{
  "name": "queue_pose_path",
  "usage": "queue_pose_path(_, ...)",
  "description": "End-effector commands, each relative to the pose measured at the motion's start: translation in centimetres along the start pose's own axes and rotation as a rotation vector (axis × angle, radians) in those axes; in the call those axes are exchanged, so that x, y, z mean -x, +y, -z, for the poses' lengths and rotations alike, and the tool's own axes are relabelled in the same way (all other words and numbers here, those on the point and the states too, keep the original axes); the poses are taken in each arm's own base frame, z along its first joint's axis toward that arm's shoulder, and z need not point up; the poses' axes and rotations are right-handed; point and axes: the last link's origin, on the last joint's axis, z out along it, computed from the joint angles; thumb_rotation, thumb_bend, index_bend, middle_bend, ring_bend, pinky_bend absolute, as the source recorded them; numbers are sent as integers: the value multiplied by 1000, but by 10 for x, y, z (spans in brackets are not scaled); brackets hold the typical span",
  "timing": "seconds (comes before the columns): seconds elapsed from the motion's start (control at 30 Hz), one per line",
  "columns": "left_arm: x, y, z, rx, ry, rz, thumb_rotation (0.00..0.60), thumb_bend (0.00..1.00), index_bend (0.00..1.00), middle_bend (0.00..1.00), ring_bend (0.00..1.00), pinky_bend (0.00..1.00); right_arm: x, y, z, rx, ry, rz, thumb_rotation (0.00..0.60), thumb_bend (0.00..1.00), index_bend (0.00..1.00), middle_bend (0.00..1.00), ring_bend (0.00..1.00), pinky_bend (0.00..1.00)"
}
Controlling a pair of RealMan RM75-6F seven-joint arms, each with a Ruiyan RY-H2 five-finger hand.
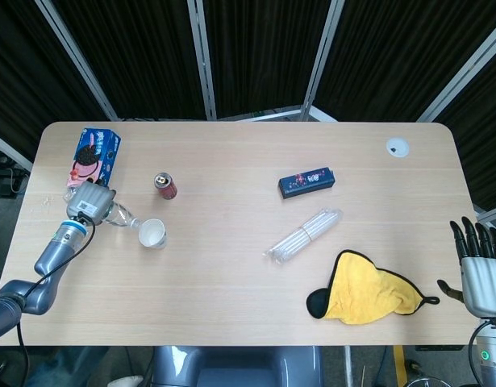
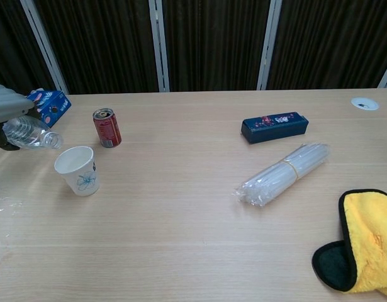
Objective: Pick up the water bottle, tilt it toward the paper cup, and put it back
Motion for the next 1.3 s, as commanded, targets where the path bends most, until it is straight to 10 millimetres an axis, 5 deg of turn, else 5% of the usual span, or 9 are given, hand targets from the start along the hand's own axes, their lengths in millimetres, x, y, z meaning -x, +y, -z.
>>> queue_pose_path(0.03, -2, 1, 0, 2, 10, -22, 600, 328, 562, 479, 277, 323, 0, 0, 0, 0, 0, 0, 600, 0, 0, 0, 0, 0)
queue_pose_path(1.3, -6, 4, 0, -5, 61, -163, 600, 327, 562, 479, 277, 323, 1, 0, 0, 5, -3, 6, 600, 0, 0, 0, 0, 0)
